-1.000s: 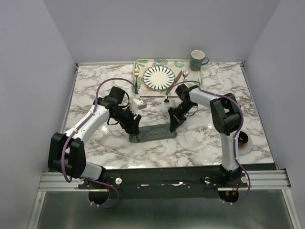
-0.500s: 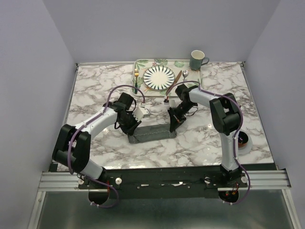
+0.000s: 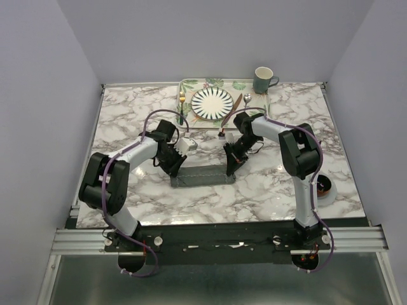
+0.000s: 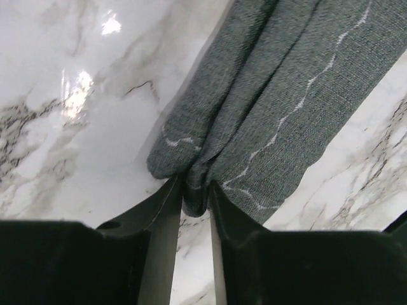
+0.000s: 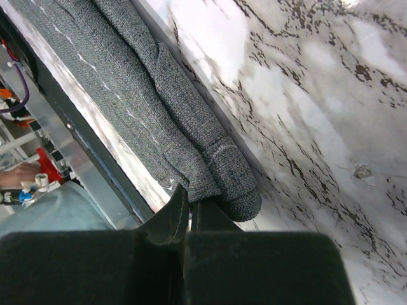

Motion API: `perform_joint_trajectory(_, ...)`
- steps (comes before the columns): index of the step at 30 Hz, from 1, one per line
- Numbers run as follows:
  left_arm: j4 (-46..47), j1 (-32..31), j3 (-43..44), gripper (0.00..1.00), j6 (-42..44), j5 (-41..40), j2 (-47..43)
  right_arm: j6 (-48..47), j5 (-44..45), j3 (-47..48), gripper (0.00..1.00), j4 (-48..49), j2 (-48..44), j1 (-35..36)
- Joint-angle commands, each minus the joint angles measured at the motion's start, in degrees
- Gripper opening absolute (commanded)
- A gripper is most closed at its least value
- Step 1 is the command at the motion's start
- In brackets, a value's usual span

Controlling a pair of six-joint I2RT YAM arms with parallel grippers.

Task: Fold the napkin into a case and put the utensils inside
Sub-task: Fold the 2/3-rectangle-folded napkin at the center of the board.

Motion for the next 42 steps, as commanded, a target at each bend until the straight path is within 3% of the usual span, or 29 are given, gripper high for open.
perform_joint_trajectory(1, 0.19, 5.01, -0.33, 0.36, -0.38, 8.51, -2.71, -3.42, 6.78, -1.44, 0.01, 3.45, 2.89, 0.01)
perform_joint_trajectory(4, -3.15, 5.63, 1.08, 0.33, 0.15, 11.00, -4.74, -3.24, 5.99, -1.61, 0.01, 3.62, 2.02, 0.01)
perform_joint_trajectory(10, -4.74, 5.55, 3.98, 0.12, -0.47, 13.12, -4.13, -3.33, 6.07, -1.79, 0.01, 3.98, 1.84, 0.01)
perform_joint_trajectory(16, -6.32, 5.46, 7.49, 0.00, 0.85, 14.09, -2.46, -3.59, 6.42, -1.88, 0.01, 4.24, 1.93, 0.01)
perform_joint_trajectory(26, 0.52, 5.72, 5.22, 0.00, -0.55, 5.49, 4.12, -3.77, 7.91, -1.53, 0.01, 4.41, 2.28, 0.01)
perform_joint_trajectory(32, 0.80, 6.95, 5.39, 0.00, -1.34, 4.77, 7.47, -3.42, 8.79, -0.65, 0.01, 4.33, 2.63, 0.01)
perform_joint_trajectory(33, 0.36, 7.39, 5.65, 0.04, -1.61, 6.69, 7.13, -3.24, 8.71, -0.65, 0.01, 4.24, 2.63, 0.01)
perform_joint_trajectory(34, 0.09, 8.00, 6.09, 0.19, -2.74, 7.84, 6.51, -2.80, 8.53, -0.65, 0.01, 4.24, 2.63, 0.01)
perform_joint_trajectory(37, 0.18, 11.25, 6.53, 0.47, -4.94, 13.29, 0.99, -2.10, 8.09, -1.17, 0.01, 4.41, 2.28, 0.01)
perform_joint_trajectory(39, 0.26, 12.22, 7.41, 0.55, -6.97, 14.43, -4.81, -1.66, 7.65, -1.52, 0.01, 4.59, 2.01, 0.01)
perform_joint_trajectory(41, 2.36, 12.23, 8.64, 0.73, -8.28, 13.92, -11.73, -0.96, 6.86, -2.05, 0.01, 5.03, 1.58, 0.01)
perform_joint_trajectory(42, 3.77, 12.23, 8.82, 0.90, -8.99, 13.74, -14.03, -0.87, 6.51, -2.23, 0.01, 5.20, 1.31, 0.10)
